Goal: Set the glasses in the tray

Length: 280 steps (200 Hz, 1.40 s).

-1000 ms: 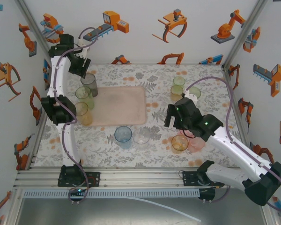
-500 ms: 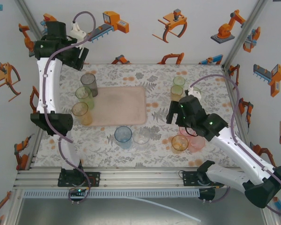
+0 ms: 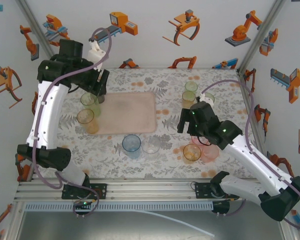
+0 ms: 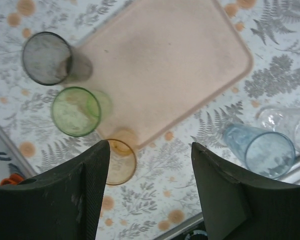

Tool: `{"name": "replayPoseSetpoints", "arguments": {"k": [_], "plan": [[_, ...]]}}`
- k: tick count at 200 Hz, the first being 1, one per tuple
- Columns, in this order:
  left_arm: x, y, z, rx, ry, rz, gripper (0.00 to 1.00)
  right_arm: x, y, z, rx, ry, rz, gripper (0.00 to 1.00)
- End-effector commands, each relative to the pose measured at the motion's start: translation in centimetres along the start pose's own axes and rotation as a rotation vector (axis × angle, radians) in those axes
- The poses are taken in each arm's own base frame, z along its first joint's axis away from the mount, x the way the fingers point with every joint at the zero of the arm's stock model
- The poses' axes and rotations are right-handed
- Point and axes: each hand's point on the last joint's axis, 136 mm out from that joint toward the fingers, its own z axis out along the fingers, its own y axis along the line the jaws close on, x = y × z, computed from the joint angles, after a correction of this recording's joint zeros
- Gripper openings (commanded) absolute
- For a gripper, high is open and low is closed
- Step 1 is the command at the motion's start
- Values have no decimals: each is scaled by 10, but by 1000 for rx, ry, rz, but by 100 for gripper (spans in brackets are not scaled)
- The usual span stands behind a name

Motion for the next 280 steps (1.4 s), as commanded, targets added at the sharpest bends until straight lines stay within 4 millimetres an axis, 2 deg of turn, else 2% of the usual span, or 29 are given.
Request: {"name": "replayPoseSetpoints", "arguments": {"k": [1, 28, 74, 163, 207, 239, 280], "plan": [[8, -27, 0, 69, -24, -22, 62, -5, 6, -5, -21, 6, -6, 83], [26, -54, 8, 113, -7, 5, 62, -1, 5, -4, -25, 18, -5, 81], [45, -79, 24, 164, 4, 9, 62, 7, 2, -3, -19, 40, -13, 79], [86, -114, 52, 254, 58, 97, 61, 19, -10, -8, -7, 45, 5, 76], [107, -137, 68, 325, 103, 139, 58, 18, -8, -8, -18, 46, 4, 76], [118, -144, 78, 345, 128, 153, 58, 13, -5, -11, -27, 33, 2, 75], [126, -148, 84, 358, 153, 149, 58, 18, -7, -6, -28, 34, 8, 75]]}}
